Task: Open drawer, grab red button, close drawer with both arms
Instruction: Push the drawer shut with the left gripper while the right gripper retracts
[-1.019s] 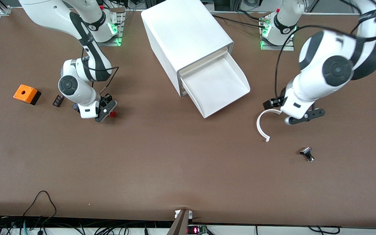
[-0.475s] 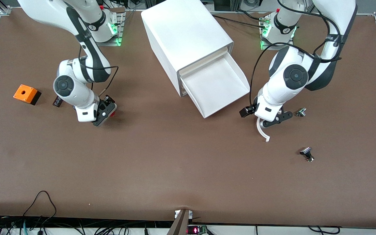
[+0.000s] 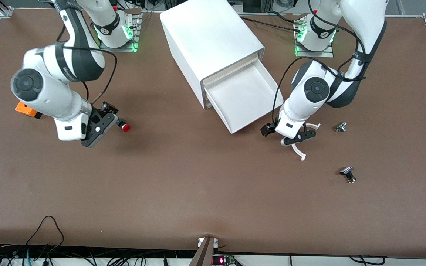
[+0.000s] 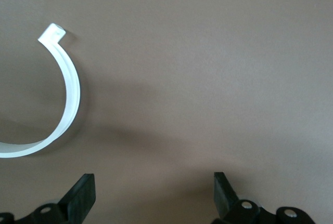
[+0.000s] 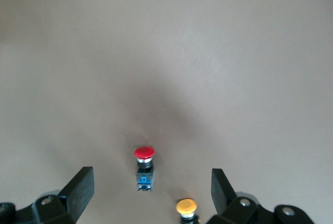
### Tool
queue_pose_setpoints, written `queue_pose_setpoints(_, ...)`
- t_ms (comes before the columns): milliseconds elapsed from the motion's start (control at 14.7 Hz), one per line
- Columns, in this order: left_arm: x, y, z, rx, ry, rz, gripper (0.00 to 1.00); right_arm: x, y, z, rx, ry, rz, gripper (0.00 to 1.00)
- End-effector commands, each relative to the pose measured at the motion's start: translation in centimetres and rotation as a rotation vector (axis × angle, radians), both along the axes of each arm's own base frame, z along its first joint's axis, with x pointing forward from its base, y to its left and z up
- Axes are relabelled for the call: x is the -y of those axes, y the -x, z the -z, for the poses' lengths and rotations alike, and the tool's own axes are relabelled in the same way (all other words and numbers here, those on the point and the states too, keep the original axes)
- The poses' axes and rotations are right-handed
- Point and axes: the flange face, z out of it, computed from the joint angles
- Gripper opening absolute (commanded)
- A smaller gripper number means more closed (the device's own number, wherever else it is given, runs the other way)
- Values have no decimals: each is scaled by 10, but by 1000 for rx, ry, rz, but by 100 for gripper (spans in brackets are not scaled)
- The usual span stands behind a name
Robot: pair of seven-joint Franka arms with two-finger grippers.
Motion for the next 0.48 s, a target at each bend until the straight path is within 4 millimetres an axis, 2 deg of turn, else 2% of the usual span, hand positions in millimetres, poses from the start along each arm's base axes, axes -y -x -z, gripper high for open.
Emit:
queue_pose_setpoints(0, 17, 18, 6, -1, -25, 40, 100, -2, -7, -40, 44, -27, 5, 100)
queue_pose_setpoints(204, 43, 45, 13, -38, -38, 42, 100, -3, -9, -65, 94, -26, 4, 100)
queue_pose_setpoints(408, 70, 80, 14, -66, -43, 37, 100, 1, -2, -71, 48, -22, 49, 100)
